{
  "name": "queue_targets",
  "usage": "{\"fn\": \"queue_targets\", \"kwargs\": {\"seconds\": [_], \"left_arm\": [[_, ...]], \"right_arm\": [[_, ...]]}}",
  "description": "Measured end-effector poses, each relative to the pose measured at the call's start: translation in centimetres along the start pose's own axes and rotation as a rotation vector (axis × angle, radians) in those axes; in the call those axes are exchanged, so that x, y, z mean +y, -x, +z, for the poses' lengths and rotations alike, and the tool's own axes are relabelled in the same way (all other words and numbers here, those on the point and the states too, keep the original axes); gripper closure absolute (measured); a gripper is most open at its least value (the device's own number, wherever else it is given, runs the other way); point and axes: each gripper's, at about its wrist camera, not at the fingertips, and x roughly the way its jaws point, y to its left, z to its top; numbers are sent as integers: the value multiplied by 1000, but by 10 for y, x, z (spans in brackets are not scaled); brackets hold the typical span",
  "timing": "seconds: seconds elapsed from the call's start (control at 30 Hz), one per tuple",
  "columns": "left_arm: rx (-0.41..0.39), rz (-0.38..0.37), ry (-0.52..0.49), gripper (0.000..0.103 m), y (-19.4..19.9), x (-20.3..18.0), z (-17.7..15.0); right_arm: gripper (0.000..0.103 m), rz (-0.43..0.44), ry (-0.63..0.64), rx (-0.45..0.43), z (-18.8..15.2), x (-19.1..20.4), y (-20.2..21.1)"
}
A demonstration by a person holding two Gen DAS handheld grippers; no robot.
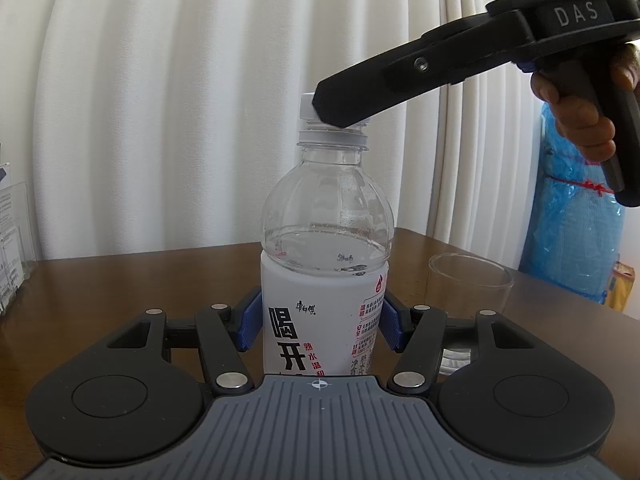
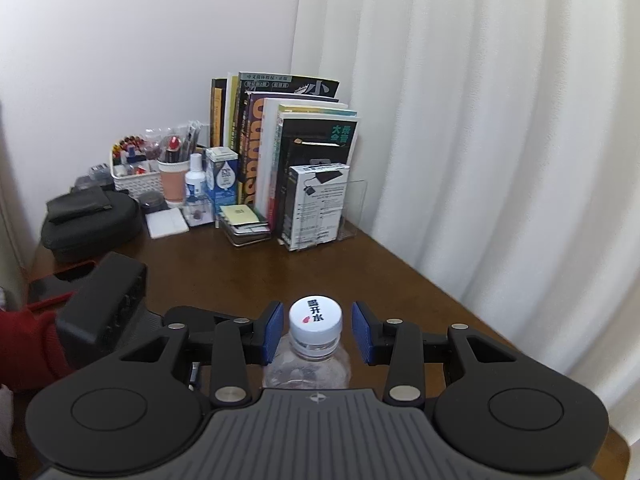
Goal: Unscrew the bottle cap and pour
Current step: 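Twist the cap on the bottle neck with the right gripper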
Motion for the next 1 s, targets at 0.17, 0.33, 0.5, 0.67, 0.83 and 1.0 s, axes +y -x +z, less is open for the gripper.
{"fn": "queue_targets", "kwargs": {"seconds": [0.17, 0.33, 0.5, 0.67, 0.83, 1.0], "left_arm": [[1, -1, 4, 44, 0, 1, -1], [1, -2, 4, 44, 0, 1, -1], [1, -2, 5, 44, 0, 1, -1], [1, -1, 7, 44, 1, 1, -1], [1, 0, 6, 44, 3, -2, -2], [2, 3, 2, 44, 3, -4, -1]], "right_arm": [[63, -11, 9, -8, -1, 1, -2], [63, -9, -10, -23, -2, 3, -2], [63, -8, -18, -30, -2, 0, 1], [63, -11, -24, -32, -2, 0, 0], [63, -8, -28, -37, -2, 0, 0], [62, -6, -32, -43, -3, 1, 0]]}}
